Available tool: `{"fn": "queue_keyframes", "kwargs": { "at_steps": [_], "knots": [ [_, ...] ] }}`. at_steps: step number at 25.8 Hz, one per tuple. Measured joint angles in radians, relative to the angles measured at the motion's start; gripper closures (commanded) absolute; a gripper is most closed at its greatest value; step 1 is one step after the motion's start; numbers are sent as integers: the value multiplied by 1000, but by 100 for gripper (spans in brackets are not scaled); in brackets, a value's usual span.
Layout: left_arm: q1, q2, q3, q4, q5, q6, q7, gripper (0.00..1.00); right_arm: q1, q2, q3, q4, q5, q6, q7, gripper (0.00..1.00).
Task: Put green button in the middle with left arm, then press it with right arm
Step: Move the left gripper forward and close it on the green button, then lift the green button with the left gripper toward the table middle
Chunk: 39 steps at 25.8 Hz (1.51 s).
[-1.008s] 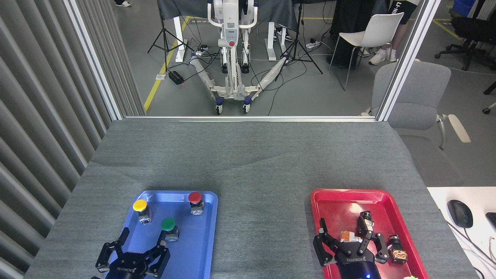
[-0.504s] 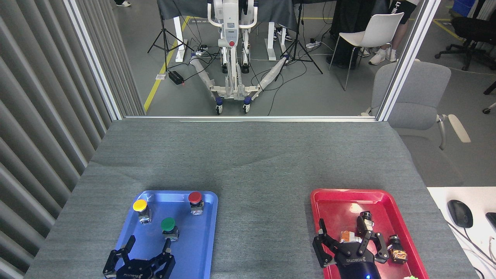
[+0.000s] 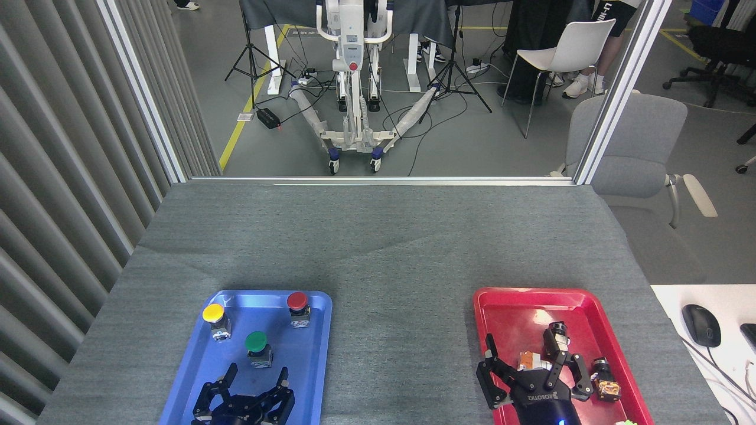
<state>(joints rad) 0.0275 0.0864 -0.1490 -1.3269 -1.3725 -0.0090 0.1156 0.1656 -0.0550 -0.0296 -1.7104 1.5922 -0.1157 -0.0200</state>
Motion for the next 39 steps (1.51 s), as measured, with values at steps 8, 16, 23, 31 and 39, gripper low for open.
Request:
{"fn": "queue_keyframes", "kwargs": {
  "at_steps": [8,16,23,31,39],
  "knots": [
    [-54,-12,0,81,-3,77,32,1,0,5,-1,0,0,0,0,1],
    [-104,-19,0,153,-2,105,44,1,1,5,-2,0,0,1,0,1],
    [-161,-32,0,242,0,106,46,17,1,4,-3,-1,0,1,0,1],
    [-181,-32,3,275,3,115,44,77,1,4,-3,-1,0,1,-3,1],
    [-181,-28,2,276,2,99,44,93,1,4,-2,0,0,1,-3,1]
  ]
}}
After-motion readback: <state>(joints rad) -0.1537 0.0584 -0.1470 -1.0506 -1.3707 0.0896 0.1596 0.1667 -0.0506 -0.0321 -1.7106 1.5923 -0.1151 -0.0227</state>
